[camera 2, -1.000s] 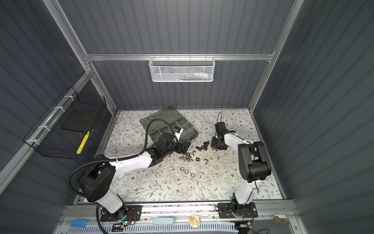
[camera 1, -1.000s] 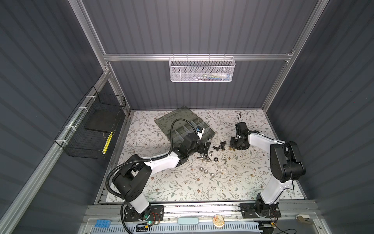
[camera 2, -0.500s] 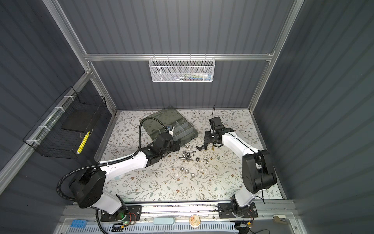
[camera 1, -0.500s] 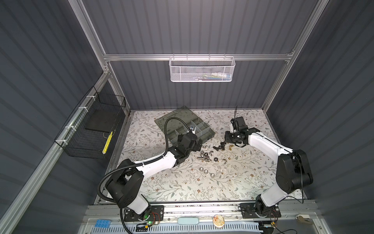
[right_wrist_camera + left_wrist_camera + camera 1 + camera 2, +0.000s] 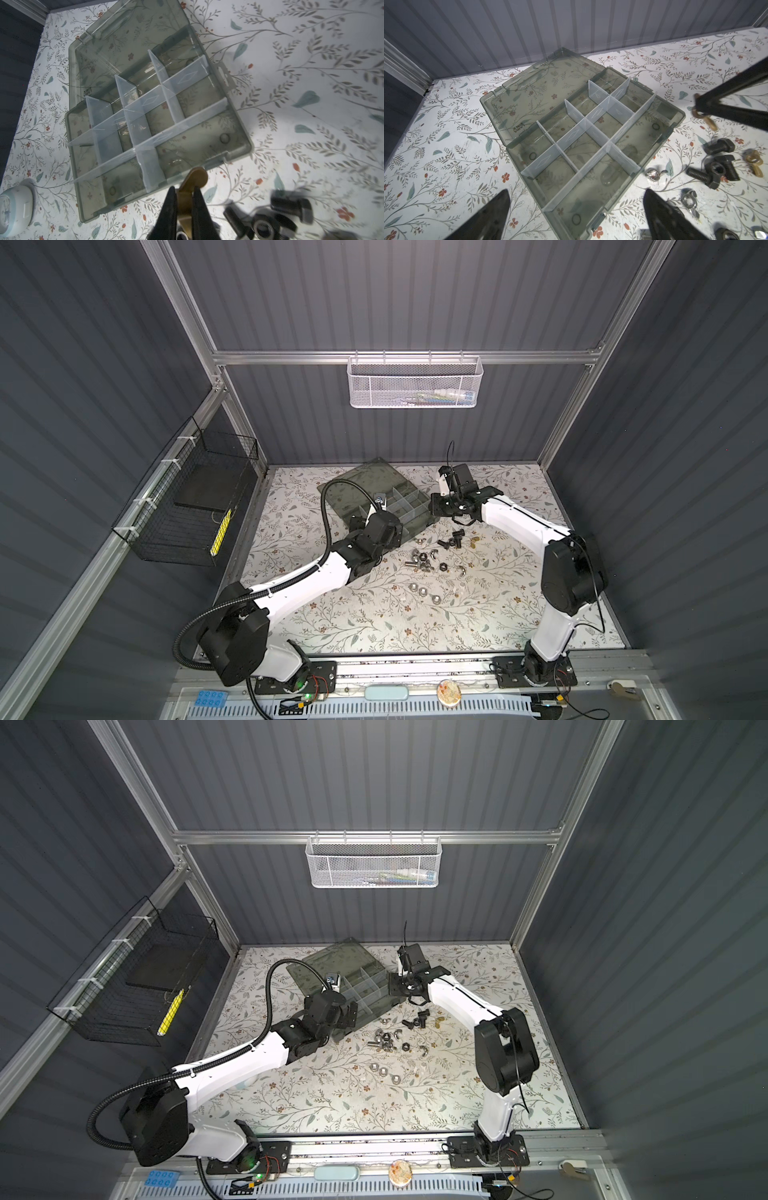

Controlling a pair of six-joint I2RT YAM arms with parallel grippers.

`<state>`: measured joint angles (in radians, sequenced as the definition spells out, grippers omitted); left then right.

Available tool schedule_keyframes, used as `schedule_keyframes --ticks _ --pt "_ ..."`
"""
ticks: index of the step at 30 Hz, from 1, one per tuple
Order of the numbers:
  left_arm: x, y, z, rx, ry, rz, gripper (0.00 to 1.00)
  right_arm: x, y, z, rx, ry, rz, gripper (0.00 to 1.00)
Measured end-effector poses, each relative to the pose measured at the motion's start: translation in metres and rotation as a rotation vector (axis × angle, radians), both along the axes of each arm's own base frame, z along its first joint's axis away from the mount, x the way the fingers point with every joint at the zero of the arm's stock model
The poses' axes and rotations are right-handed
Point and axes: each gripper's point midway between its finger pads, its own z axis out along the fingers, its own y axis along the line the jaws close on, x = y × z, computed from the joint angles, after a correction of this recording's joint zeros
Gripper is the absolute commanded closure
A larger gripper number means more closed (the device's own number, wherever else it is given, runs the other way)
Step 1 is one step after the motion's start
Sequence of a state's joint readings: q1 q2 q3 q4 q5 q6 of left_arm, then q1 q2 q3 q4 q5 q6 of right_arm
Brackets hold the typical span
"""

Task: Sort the screws and nuts into containers
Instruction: Place the nut into the container.

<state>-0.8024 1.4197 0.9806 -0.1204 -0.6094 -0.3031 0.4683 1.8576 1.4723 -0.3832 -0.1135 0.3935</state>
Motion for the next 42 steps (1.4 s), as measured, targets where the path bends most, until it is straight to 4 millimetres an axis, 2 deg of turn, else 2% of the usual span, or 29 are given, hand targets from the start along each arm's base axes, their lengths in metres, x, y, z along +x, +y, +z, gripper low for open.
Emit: schedule_keyframes --ticks 10,18,24,28,29,37,40,42 --pt "0.016 0.023 -0.014 -0.135 0.111 0.005 0.0 0.054 0.032 -0.011 0.034 -0.023 0.005 0.95" --pt "0.015 0.0 -0.029 -0.198 0.199 -0.078 0.0 0.085 0.042 -0.03 0.011 -0.022 -0.008 0.93" --pt "0.012 -0.008 -0.032 -0.23 0.227 -0.105 0.0 0.088 0.033 -0.06 -0.025 0.032 -0.027 0.86" --pt "0.011 -0.01 -0.034 -0.24 0.239 -0.116 0.0 0.089 0.028 -0.074 -0.036 0.059 -0.039 0.73" --pt "0.01 -0.011 -0.035 -0.241 0.242 -0.117 0.0 0.091 0.028 -0.074 -0.031 0.053 -0.04 0.68" --pt "0.009 -0.014 -0.038 -0.249 0.259 -0.133 0.0 0.094 0.029 -0.07 -0.029 0.035 -0.033 0.47" --pt "0.008 -0.016 -0.04 -0.25 0.267 -0.138 0.0 0.093 0.029 -0.065 -0.026 0.031 -0.031 0.35" --pt "0.008 -0.017 -0.041 -0.251 0.273 -0.142 0.0 0.092 0.029 -0.057 -0.022 0.026 -0.031 0.22"
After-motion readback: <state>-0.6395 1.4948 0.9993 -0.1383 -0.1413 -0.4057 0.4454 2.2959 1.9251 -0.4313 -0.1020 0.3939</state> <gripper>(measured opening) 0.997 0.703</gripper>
